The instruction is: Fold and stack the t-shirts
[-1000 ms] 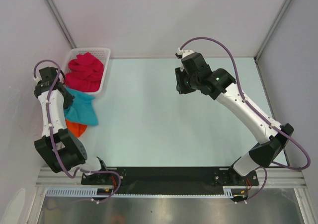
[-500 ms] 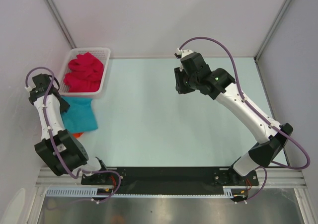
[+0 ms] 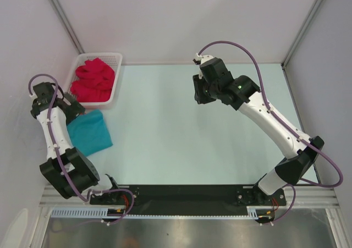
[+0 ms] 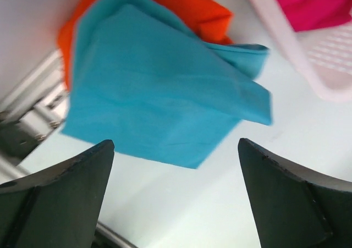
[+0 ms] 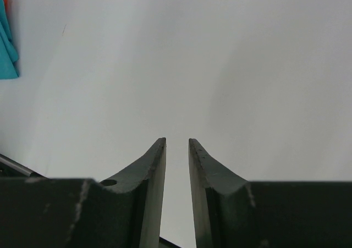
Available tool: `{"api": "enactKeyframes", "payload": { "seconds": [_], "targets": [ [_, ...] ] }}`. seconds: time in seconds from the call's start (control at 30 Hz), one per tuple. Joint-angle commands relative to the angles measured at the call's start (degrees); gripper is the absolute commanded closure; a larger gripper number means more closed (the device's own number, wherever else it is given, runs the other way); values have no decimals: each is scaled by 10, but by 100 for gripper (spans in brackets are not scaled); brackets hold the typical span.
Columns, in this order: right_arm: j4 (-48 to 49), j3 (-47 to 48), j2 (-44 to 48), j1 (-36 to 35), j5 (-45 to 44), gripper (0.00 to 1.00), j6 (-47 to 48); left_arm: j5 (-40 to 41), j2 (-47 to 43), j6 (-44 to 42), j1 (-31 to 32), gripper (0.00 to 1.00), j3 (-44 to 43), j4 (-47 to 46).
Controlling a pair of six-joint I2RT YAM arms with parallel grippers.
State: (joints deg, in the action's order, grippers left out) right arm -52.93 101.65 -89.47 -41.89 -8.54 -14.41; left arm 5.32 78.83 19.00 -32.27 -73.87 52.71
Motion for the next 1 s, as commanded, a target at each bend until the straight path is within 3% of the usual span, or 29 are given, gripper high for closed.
{"api": "enactKeyframes", "payload": {
  "seconds": [0.0,0.17,0.57,0.97],
  "targets": [
    [4,20,-3,-3,7,72,4,-172,-9,15,-3,0,36,-66],
    [3,17,-2,-2,2,72,5,-205,51,34,-2,0,64,-105],
    [6,43,-47,4,12,72,11,38,102,28,12,0,-9,-86],
    [15,84,-105,1,28,72,8,18,178,27,14,0,-67,-79]
  ]
}}
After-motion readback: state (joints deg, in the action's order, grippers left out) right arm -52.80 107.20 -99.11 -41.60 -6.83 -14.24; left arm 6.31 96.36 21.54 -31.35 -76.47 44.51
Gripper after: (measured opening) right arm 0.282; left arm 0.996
